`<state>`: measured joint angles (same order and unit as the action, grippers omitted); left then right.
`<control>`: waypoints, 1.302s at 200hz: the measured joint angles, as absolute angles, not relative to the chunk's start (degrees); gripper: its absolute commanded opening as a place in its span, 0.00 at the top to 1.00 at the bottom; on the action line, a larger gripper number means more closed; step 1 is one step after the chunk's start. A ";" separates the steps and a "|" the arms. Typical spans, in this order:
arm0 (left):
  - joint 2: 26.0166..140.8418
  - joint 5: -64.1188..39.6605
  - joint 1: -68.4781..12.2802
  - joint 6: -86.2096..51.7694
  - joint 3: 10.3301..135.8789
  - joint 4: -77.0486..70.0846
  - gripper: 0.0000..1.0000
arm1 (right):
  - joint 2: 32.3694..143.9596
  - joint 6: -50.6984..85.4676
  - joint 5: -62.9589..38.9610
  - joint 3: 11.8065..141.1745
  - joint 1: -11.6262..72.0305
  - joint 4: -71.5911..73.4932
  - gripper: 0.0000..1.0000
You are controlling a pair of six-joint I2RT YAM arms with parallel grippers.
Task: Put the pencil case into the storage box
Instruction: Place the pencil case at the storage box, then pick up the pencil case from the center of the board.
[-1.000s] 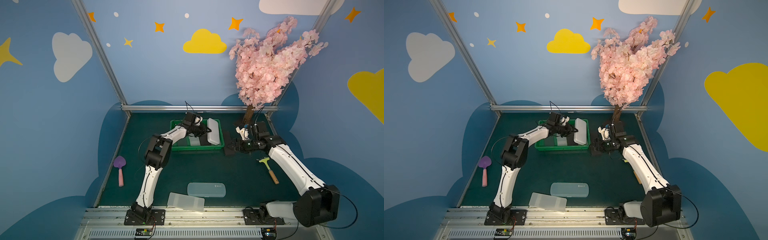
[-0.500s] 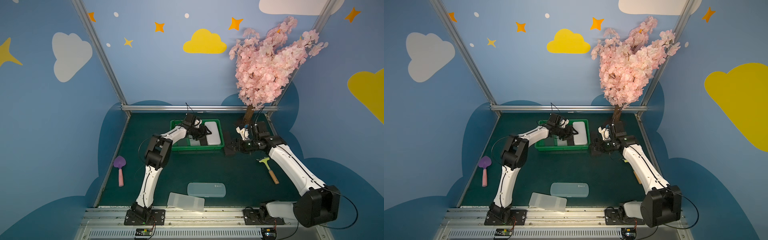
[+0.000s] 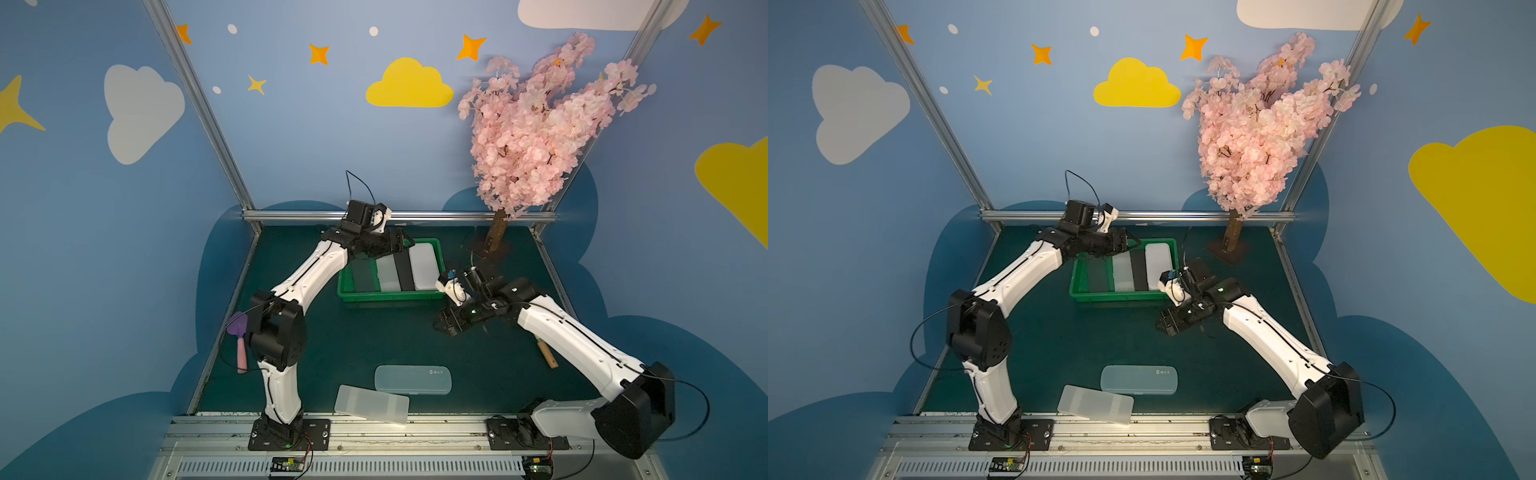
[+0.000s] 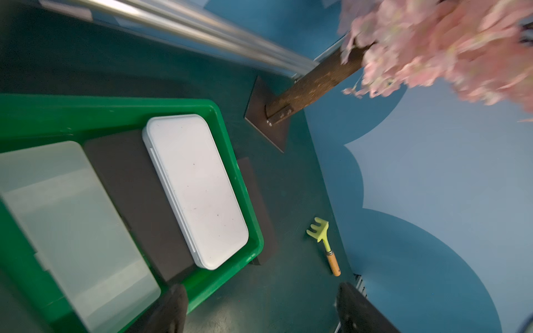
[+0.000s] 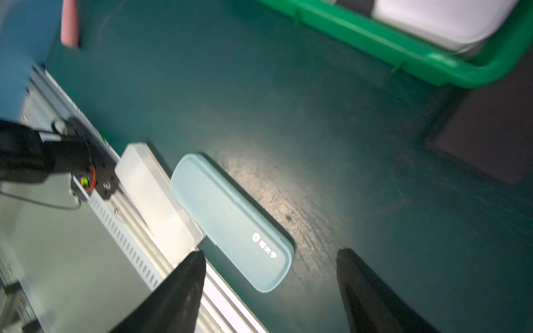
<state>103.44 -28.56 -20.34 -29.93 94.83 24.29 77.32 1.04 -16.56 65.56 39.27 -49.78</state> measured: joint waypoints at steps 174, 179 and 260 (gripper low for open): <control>73.47 -28.99 -5.96 -27.40 56.75 32.99 0.14 | 89.06 -21.34 -0.43 53.71 66.76 -41.89 0.02; 73.36 -28.99 -5.93 -27.40 56.75 33.04 0.14 | 89.36 -21.82 -0.01 53.49 66.72 -40.64 0.02; 72.16 -28.95 -5.82 -27.42 56.75 33.47 0.15 | 94.50 -25.98 -0.03 52.99 64.90 -32.84 0.05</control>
